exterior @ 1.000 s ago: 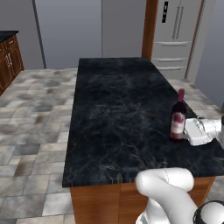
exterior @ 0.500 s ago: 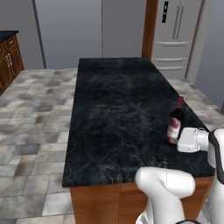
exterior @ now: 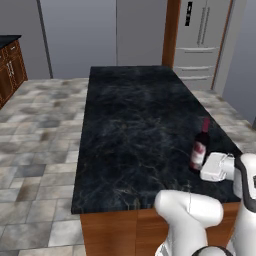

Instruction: Get the candle and the wine from the cabinet and move them to the dining counter.

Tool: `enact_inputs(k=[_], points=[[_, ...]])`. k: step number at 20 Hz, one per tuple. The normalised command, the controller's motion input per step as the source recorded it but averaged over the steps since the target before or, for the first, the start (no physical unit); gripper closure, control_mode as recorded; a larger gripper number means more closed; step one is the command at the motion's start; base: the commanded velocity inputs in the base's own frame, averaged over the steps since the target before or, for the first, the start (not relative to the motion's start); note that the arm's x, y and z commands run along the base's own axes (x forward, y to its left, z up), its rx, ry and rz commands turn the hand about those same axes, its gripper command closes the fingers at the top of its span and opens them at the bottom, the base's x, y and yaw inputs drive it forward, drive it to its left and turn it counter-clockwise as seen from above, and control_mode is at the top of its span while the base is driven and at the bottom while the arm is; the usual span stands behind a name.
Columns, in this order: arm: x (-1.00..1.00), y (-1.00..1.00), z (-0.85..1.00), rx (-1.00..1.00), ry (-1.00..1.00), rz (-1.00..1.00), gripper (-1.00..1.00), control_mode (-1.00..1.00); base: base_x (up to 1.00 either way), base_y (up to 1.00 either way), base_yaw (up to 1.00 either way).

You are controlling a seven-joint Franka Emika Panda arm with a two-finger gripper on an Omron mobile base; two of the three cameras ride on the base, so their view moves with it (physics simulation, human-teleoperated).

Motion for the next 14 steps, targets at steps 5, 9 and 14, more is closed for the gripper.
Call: enact_inputs(k=[5, 9, 14], points=[[0.00, -0.45, -0.19, 0.00, -0.01, 0.15, 1.00, -1.00, 0.00, 0.00, 0.00], [0.10, -0.37, -0.21, 0.00, -0.02, 0.18, 1.00, -1.00, 0.00, 0.00, 0.00], [0.23, -0.18, -0.17, 0.00, 0.00, 0.17, 1.00, -1.00, 0.00, 0.00, 0.00]])
